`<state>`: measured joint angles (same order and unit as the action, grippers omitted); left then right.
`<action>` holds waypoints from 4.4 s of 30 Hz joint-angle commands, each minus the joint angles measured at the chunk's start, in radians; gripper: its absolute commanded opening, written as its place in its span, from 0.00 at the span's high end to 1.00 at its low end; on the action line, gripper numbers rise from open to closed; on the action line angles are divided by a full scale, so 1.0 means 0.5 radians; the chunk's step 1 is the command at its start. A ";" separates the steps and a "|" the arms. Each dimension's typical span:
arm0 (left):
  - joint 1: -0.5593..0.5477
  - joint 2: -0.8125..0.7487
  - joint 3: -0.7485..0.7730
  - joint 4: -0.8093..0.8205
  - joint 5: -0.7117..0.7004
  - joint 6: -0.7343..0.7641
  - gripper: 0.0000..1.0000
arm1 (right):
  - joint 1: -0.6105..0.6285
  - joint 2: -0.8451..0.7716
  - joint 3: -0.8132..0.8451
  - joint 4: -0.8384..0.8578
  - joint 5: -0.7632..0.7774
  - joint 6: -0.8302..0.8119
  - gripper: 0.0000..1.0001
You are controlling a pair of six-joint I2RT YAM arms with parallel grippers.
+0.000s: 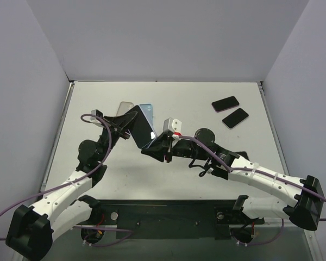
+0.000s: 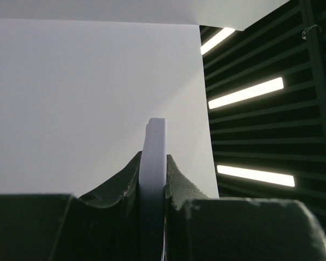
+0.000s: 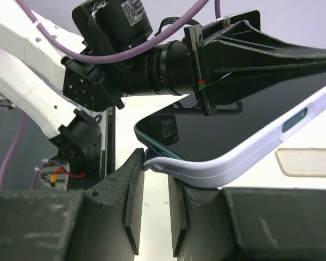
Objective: Take the phone out of the phone case
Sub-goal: Remove the phone case from the phone.
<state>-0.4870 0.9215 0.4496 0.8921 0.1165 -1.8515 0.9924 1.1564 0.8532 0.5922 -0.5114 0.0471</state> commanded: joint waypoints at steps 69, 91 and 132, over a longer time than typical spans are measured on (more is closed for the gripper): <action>0.179 0.203 0.751 0.019 1.114 0.813 1.00 | -0.350 -0.322 -0.080 0.079 -0.416 1.497 0.45; 0.195 0.182 0.758 -0.106 1.108 0.856 1.00 | -0.196 -0.245 0.205 -0.206 -0.493 1.308 0.53; 0.047 0.271 0.583 0.772 1.236 -0.384 1.00 | -0.227 0.390 0.824 -1.022 -0.082 -0.929 1.00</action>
<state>-0.3637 1.0966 0.7033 1.1889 0.6094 -1.7584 0.9123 1.2308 1.2140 0.0582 -0.8021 -0.2276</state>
